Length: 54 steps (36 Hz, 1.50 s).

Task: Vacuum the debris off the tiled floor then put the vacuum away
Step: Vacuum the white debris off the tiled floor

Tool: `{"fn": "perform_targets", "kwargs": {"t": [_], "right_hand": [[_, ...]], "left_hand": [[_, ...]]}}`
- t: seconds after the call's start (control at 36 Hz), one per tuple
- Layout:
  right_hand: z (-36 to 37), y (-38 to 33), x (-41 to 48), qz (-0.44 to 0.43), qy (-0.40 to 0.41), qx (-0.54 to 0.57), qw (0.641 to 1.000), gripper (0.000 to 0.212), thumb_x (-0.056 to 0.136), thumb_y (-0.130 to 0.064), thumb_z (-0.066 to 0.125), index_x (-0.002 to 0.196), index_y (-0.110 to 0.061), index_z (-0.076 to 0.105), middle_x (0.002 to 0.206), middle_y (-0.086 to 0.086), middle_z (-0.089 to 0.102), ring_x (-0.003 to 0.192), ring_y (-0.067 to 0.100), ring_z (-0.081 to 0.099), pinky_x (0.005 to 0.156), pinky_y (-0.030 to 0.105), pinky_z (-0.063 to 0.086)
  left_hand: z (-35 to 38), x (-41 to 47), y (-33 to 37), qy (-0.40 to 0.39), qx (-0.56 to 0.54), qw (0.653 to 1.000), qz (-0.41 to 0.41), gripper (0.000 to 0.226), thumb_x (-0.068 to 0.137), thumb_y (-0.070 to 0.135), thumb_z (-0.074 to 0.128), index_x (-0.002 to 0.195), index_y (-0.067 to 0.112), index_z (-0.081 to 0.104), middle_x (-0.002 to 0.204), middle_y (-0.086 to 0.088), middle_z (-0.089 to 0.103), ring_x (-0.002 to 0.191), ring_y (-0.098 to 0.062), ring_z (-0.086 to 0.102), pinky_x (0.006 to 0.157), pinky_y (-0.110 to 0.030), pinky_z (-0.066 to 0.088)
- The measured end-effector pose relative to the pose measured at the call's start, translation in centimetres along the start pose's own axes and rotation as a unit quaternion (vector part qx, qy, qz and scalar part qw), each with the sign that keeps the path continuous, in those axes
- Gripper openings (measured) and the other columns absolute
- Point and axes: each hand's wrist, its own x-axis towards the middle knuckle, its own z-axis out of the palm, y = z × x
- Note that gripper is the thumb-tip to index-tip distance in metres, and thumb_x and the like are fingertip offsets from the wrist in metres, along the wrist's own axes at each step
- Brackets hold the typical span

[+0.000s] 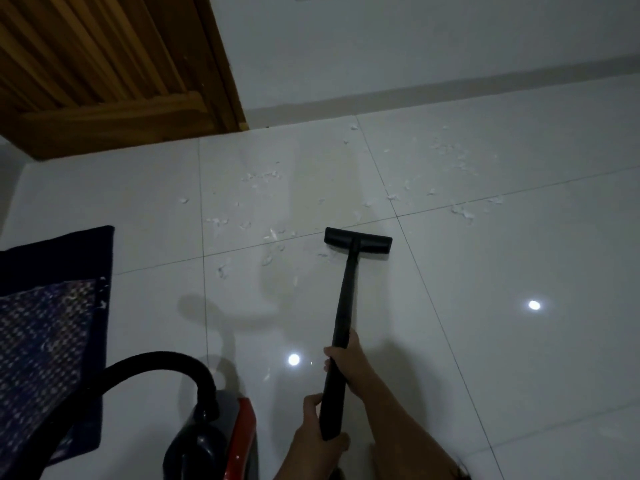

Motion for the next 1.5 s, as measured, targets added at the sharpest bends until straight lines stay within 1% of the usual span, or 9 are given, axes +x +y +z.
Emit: {"fn": "perform_targets", "kwargs": {"t": [0.17,0.22,0.39,0.47,0.72,0.83,1.06,1.22,1.5], "right_hand": [[0.0,2.4,-2.3,-0.014,-0.002,-0.051,0.999,0.07,0.086,-0.002,0.052,0.145,-0.019,0.02,0.078,0.009,0.051,0.053,0.016,0.053,0.056,0.03,0.048],[0.0,3.5,-2.8,-0.019,-0.006,-0.05,0.999,0.065,0.087,-0.002,0.053,0.143,-0.016,0.024,0.079,0.009,0.051,0.055,0.017,0.053,0.059,0.031,0.049],[-1.3,6.5,-4.4,-0.027,-0.058,-0.075,0.995,0.052,0.086,-0.003,0.062,0.13,-0.007,0.035,0.09,0.016,0.052,0.067,0.021,0.056,0.078,0.044,0.053],[-2.1,7.6,-5.7,-0.014,-0.076,-0.067,0.995,0.052,0.089,-0.004,0.057,0.134,-0.014,0.031,0.08,0.013,0.053,0.064,0.02,0.055,0.072,0.04,0.053],[-4.0,9.7,-6.9,-0.007,-0.053,-0.115,0.992,0.057,0.094,-0.01,0.049,0.144,-0.017,0.021,0.079,0.007,0.049,0.062,0.017,0.051,0.069,0.035,0.05],[-4.0,10.6,-7.8,-0.004,-0.047,-0.106,0.993,0.055,0.093,-0.01,0.05,0.142,-0.015,0.025,0.079,0.008,0.051,0.062,0.017,0.053,0.065,0.032,0.052],[-3.1,13.6,-10.5,0.002,-0.057,-0.109,0.992,0.059,0.088,-0.007,0.057,0.139,-0.017,0.028,0.087,0.011,0.054,0.071,0.022,0.057,0.085,0.047,0.054],[-2.3,14.0,-11.2,0.008,-0.048,-0.149,0.988,0.072,0.091,-0.009,0.051,0.15,-0.021,0.012,0.085,0.006,0.051,0.067,0.018,0.053,0.077,0.038,0.051],[0.9,14.5,-11.5,-0.003,-0.082,-0.228,0.97,0.07,0.092,-0.007,0.05,0.15,-0.015,0.012,0.081,0.006,0.051,0.065,0.018,0.053,0.069,0.034,0.049]], "left_hand": [[3.7,-2.1,-3.0,0.028,-0.064,0.998,0.002,0.074,0.094,0.012,0.049,0.151,0.025,0.005,0.138,-0.013,0.051,0.112,-0.025,0.06,0.094,-0.028,0.05],[4.4,-2.4,-3.6,0.05,-0.061,0.997,0.014,0.071,0.094,0.005,0.047,0.151,0.018,0.008,0.144,-0.012,0.043,0.124,-0.027,0.052,0.09,-0.023,0.047],[6.6,-4.3,-5.2,0.065,-0.069,0.994,0.044,0.064,0.09,0.005,0.049,0.142,0.029,0.021,0.094,-0.003,0.06,0.059,-0.011,0.059,0.047,-0.015,0.042],[8.1,-4.4,-5.7,0.075,-0.105,0.991,0.043,0.059,0.092,0.004,0.049,0.139,0.027,0.023,0.08,-0.005,0.057,0.034,-0.004,0.052,0.038,-0.016,0.04],[12.1,-4.5,-7.2,0.04,-0.166,0.985,0.037,0.077,0.085,0.002,0.058,0.139,0.043,0.02,0.1,0.005,0.052,0.068,-0.026,0.062,0.053,-0.029,0.055],[12.8,-5.1,-8.1,0.078,-0.139,0.986,0.044,0.071,0.087,0.0,0.054,0.142,0.031,0.024,0.092,0.002,0.055,0.057,-0.019,0.058,0.049,-0.028,0.049],[12.9,-6.2,-10.9,0.081,-0.153,0.985,0.024,0.059,0.088,0.0,0.056,0.134,0.021,0.026,0.088,-0.004,0.057,0.045,-0.014,0.056,0.044,-0.024,0.05],[13.5,-6.2,-12.1,0.06,-0.194,0.979,0.032,0.083,0.079,0.001,0.062,0.144,0.032,0.02,0.13,-0.018,0.051,0.099,-0.043,0.063,0.085,-0.051,0.056],[13.3,-6.5,-15.3,0.089,-0.269,0.957,0.062,0.075,0.083,-0.003,0.052,0.143,0.031,0.022,0.102,-0.018,0.061,0.058,-0.02,0.055,0.055,-0.033,0.047]]}}
